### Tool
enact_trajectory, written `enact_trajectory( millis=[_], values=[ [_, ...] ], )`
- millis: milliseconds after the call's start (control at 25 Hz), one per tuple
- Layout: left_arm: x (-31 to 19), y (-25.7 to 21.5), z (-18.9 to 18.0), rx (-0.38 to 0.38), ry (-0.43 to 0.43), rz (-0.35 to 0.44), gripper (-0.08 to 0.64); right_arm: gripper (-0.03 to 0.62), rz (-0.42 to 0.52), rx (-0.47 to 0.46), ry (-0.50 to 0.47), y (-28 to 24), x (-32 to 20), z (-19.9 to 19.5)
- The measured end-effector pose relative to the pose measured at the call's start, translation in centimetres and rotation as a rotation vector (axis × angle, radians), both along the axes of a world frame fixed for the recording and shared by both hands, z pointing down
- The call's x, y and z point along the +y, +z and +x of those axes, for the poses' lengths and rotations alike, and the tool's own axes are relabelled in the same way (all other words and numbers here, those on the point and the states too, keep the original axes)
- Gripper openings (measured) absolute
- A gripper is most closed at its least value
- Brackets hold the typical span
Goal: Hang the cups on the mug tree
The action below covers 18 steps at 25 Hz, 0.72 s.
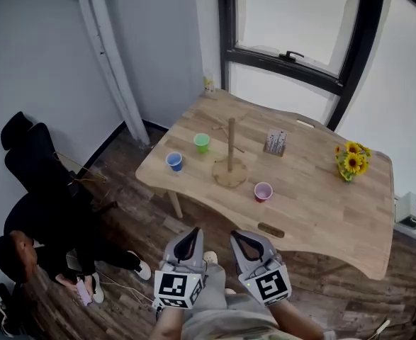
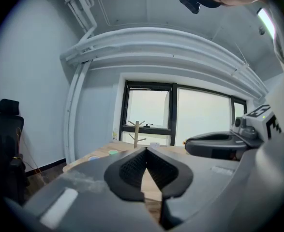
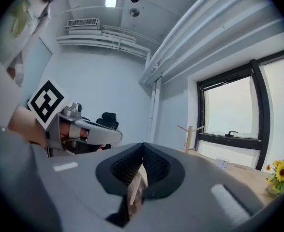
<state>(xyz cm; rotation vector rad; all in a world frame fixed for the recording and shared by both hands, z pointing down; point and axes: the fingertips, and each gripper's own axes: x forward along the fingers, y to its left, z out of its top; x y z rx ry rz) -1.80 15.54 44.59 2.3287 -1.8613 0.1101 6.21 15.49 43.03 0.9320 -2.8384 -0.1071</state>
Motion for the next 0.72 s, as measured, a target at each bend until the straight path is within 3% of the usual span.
enact_trajectory(
  millis=[360,720],
  values=[
    [-4.2,1.4,-3.9,0.012,-0.024,-0.024,0.005,0.035,0.040,0.095,-0.030,1.0,-4.9,-3.9],
    [-10.1,1.7,-10.0,0.011,-0.057,-0.037,0.005,0.123,0.112,0.179,-0.070,1.4,-11.1,-10.1]
  ],
)
